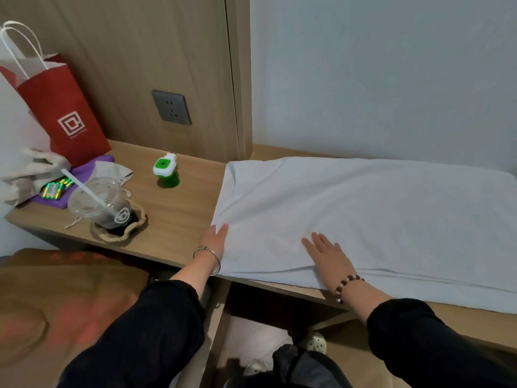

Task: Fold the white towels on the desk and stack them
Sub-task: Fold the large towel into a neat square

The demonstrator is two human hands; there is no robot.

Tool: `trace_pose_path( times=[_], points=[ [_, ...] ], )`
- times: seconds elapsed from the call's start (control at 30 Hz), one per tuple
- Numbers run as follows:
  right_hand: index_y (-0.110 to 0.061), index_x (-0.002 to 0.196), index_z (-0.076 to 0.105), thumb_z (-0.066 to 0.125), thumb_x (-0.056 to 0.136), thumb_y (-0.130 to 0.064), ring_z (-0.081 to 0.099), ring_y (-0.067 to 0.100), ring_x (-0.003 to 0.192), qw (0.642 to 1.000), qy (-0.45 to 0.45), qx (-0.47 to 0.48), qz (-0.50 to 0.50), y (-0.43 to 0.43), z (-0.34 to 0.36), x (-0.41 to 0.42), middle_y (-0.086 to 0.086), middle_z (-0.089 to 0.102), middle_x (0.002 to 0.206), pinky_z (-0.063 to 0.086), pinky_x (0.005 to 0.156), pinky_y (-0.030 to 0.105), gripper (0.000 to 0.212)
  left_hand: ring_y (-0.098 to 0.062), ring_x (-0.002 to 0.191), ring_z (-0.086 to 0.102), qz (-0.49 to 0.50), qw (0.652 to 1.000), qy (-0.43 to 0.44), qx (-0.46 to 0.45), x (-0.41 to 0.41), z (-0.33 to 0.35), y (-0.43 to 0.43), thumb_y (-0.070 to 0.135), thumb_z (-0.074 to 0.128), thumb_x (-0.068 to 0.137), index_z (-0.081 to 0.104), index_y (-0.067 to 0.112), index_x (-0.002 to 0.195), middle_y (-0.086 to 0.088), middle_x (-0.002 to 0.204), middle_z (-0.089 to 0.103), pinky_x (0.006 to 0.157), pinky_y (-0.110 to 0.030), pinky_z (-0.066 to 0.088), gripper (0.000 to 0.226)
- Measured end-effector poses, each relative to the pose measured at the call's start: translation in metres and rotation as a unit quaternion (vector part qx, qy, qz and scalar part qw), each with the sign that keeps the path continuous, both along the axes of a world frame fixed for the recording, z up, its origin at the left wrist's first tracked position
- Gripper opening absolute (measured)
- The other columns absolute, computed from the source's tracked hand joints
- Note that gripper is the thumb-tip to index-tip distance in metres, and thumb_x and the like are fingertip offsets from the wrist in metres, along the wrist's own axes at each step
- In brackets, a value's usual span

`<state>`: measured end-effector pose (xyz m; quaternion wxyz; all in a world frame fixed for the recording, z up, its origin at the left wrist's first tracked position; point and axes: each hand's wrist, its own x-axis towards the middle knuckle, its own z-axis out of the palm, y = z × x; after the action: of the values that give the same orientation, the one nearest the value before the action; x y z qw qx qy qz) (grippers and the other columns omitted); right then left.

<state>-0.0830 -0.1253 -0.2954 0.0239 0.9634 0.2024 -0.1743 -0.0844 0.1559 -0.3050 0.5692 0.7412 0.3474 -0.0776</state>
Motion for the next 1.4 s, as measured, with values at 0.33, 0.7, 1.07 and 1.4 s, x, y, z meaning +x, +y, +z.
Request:
trace_pose_path(
  times=[0.33, 0.7, 1.07, 1.4],
  points=[
    [-0.016, 0.105, 0.05, 0.057, 0.079, -0.023, 0.044, 0.02, 0.099, 0.997, -0.012, 0.005, 0.08, -0.002, 0.003, 0.002, 0.001, 0.046, 0.108, 0.04, 0.075, 0.03, 0.028, -0.03, 0.123, 0.047, -0.098, 0.985, 0.015, 0.141, -0.017, -0.01, 0.006, 0.022, 0.045, 0.099, 0.044, 0.002, 0.134, -0.015, 0.136, 0.049, 0.093, -0.028, 0.035, 0.04],
    [-0.013, 0.113, 0.054, 0.029, 0.1, -0.03, 0.05, 0.022, 0.098, 0.994, 0.032, 0.027, -0.102, 0.017, 0.019, 0.048, 0.004, 0.052, 0.11, 0.044, 0.076, 0.033, 0.032, -0.019, 0.09, 0.063, -0.28, 0.957, 0.073, 0.016, -0.024, -0.012, 0.019, 0.01, 0.063, 0.086, 0.059, 0.019, 0.092, -0.006, 0.102, 0.065, 0.079, -0.031, 0.051, 0.011],
    [-0.012, 0.123, 0.044, 0.044, 0.092, -0.035, 0.037, 0.029, 0.117, 0.974, 0.018, 0.094, -0.205, 0.048, 0.004, 0.095, 0.009, 0.041, 0.125, 0.04, 0.087, 0.039, 0.039, -0.021, 0.074, 0.07, -0.036, 0.918, 0.089, -0.384, 0.02, 0.018, 0.011, 0.024, 0.057, 0.093, 0.062, 0.01, 0.102, -0.009, 0.087, 0.072, 0.063, -0.032, 0.058, 0.017],
    [-0.014, 0.13, 0.042, 0.044, 0.092, -0.038, 0.039, 0.028, 0.12, 0.982, 0.094, 0.069, -0.151, 0.03, 0.001, 0.118, 0.01, 0.042, 0.131, 0.036, 0.096, 0.034, 0.045, -0.024, 0.083, 0.065, 0.027, 0.964, 0.033, -0.262, 0.096, 0.023, -0.005, 0.038, 0.066, 0.086, 0.063, 0.001, 0.113, -0.008, 0.09, 0.068, 0.082, -0.034, 0.053, 0.045]
  ],
)
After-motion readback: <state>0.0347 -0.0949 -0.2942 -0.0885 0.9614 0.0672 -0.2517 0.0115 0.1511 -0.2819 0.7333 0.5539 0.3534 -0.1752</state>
